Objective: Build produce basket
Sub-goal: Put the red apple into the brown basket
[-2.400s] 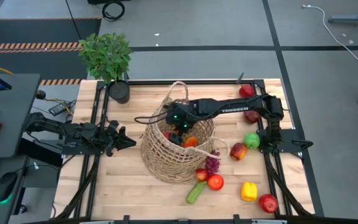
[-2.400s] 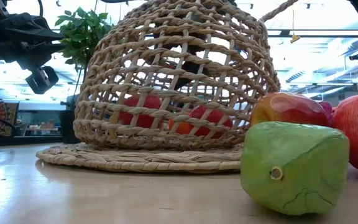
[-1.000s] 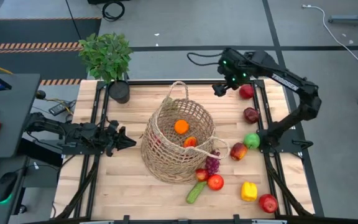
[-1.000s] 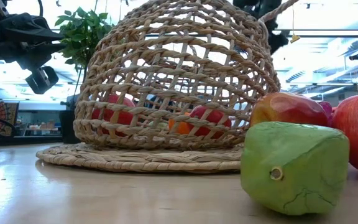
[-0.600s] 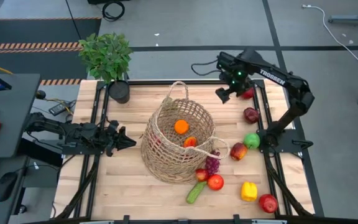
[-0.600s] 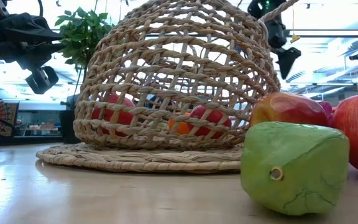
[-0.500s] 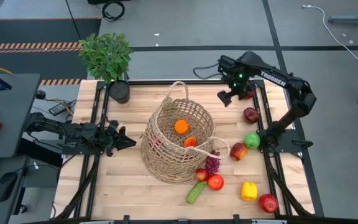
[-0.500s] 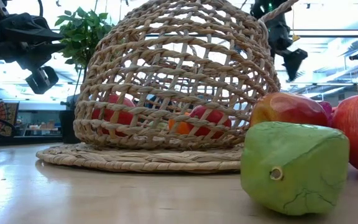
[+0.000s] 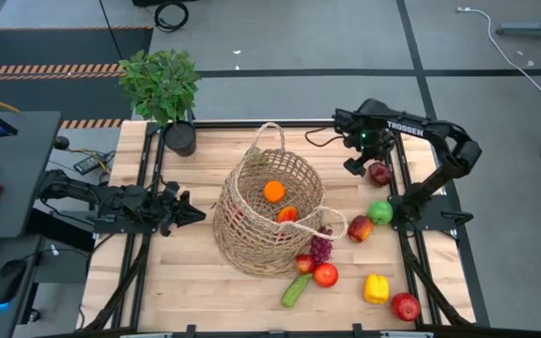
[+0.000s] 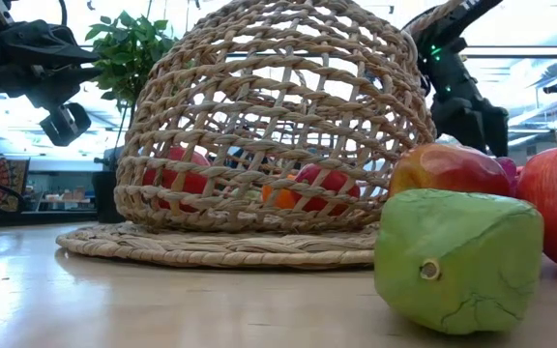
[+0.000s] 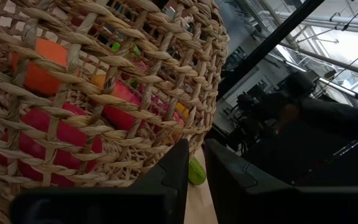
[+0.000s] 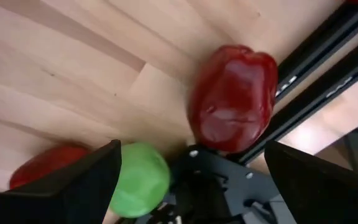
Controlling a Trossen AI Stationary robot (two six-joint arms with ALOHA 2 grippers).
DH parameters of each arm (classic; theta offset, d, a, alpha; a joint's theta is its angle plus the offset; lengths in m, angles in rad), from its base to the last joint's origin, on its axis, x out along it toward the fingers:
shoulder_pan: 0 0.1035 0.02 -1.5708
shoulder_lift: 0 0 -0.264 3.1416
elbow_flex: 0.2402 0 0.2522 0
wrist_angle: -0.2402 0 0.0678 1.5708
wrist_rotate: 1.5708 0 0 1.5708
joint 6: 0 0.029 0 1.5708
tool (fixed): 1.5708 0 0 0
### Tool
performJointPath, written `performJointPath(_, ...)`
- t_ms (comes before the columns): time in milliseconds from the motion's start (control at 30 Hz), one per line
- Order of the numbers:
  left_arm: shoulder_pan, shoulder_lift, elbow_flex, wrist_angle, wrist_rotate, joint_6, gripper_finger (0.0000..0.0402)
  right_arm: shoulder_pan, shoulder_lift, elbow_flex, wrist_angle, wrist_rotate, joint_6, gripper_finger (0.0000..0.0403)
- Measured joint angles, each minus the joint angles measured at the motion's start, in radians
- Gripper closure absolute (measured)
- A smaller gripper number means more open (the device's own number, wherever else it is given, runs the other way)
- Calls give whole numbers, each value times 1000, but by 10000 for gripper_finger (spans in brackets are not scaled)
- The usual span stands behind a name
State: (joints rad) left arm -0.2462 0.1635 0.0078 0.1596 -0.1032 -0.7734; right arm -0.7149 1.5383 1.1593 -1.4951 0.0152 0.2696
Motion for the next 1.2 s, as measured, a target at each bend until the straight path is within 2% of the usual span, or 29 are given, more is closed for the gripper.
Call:
performJointPath(267,0,0,0,0,0,0,342,-71,0,-66,48,20,-40,3)
performJointPath(833,0,0,0,0,0,1,343,-75,0,-278,242,83,-92,3)
performJointPath(967,0,0,0,0,0,1,346,-74,0,-313,347,45,-95,3)
performJointPath(1067,0,0,0,0,0,0,343,-69,0,-344,378,11,-32,4)
performJointPath(1200,0,0,0,0,0,1,339,-64,0,-371,424,-12,-25,10)
